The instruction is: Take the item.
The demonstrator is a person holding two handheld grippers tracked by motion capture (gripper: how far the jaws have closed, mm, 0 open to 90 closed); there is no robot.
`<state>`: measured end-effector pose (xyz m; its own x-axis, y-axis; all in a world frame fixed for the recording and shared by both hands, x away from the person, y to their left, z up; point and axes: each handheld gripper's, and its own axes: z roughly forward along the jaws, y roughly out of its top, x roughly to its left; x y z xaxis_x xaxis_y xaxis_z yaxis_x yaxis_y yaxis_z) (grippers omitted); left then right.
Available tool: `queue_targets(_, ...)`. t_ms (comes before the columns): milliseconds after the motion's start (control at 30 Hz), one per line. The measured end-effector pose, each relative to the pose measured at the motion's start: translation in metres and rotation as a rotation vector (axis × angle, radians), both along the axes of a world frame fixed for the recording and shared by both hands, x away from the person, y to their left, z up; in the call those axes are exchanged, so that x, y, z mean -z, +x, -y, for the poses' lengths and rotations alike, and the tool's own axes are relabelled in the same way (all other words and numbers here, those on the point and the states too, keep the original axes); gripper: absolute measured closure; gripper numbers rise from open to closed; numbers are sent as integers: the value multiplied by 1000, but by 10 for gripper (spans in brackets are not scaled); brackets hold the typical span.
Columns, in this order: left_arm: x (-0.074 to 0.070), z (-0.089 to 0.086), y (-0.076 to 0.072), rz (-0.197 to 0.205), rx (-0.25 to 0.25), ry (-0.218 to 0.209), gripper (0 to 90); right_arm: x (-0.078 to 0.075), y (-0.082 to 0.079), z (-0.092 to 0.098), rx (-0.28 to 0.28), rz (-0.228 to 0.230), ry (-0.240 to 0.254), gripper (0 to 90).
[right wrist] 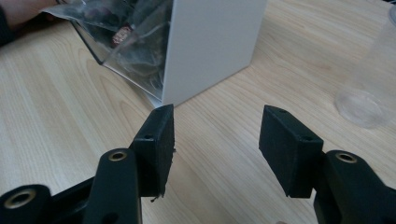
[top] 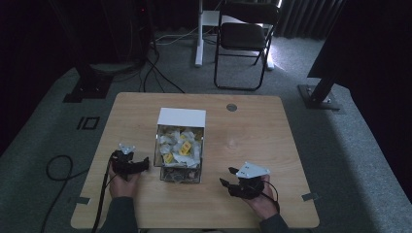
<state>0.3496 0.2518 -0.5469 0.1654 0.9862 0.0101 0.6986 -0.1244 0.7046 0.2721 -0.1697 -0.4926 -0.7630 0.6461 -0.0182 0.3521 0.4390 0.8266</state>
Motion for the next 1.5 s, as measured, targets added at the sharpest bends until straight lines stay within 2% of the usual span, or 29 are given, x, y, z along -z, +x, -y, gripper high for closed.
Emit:
queue_targets(633,0,0,0,0,0,0,115,-10,-9,-21,-69,29,2,443)
queue_targets(1000,0,0,0,0,0,0,115,-16,-12,-34,-116,45,-2,469)
queue_targets(1500,0,0,0,0,0,0,115,-19,-16,-50,-149,63,4,540)
